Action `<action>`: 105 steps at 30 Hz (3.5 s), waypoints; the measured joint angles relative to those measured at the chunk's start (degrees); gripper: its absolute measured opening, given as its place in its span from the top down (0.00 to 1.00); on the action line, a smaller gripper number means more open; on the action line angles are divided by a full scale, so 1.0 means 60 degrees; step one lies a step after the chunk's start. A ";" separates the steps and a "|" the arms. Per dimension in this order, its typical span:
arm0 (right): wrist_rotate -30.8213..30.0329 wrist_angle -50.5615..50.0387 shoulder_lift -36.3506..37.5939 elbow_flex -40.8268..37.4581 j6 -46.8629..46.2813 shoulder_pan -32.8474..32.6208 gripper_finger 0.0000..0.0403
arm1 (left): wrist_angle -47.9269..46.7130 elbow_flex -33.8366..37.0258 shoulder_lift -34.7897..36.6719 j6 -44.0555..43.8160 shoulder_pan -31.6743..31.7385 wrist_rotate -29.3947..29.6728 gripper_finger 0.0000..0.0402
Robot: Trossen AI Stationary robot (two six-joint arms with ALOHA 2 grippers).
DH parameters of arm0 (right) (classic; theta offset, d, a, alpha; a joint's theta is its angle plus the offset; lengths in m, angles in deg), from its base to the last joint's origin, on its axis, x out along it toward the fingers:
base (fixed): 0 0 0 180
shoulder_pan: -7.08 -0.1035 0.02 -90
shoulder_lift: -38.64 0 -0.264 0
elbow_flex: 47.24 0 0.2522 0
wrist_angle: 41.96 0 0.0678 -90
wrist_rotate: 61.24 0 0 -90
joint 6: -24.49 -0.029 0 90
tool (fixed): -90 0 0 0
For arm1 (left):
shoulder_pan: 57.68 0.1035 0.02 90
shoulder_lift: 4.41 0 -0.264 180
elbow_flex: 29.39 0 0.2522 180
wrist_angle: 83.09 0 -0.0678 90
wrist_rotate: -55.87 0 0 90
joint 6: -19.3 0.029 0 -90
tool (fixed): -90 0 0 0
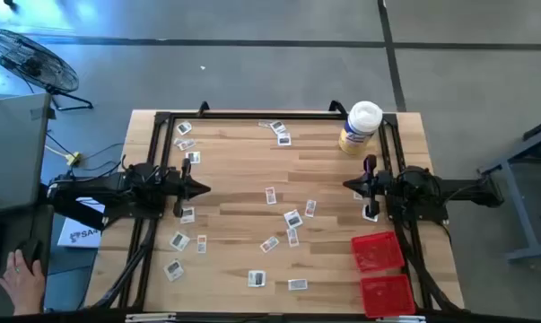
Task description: Pick & Place First Aid Supplies
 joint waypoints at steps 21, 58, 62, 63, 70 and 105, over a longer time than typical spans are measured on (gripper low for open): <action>0.0000 0.0000 -0.0002 0.0000 0.0000 0.0000 1.00 | 0.0000 0.0000 0.0000 0.0000 0.0000 0.0004 1.00; 0.0003 0.0000 0.0000 0.0000 0.0000 -0.0002 1.00 | 0.0000 0.0000 0.0000 0.0000 0.0000 0.0002 1.00; 0.0001 0.0000 0.0002 -0.0001 0.0000 0.0000 1.00 | 0.0000 0.0000 0.0000 0.0000 0.0000 0.0004 1.00; 0.0002 0.0000 0.0002 0.0002 0.0000 -0.0001 1.00 | 0.0000 0.0000 0.0000 0.0000 0.0000 0.0000 1.00; -0.0201 0.0115 -0.0002 -0.0001 0.0422 -0.0002 1.00 | 0.0000 0.0000 0.0000 0.0000 0.0000 0.0000 1.00; -0.1273 0.7178 -0.5246 0.0593 -0.1359 -0.0017 1.00 | 0.0000 0.0000 0.0000 0.0000 0.0000 0.0000 1.00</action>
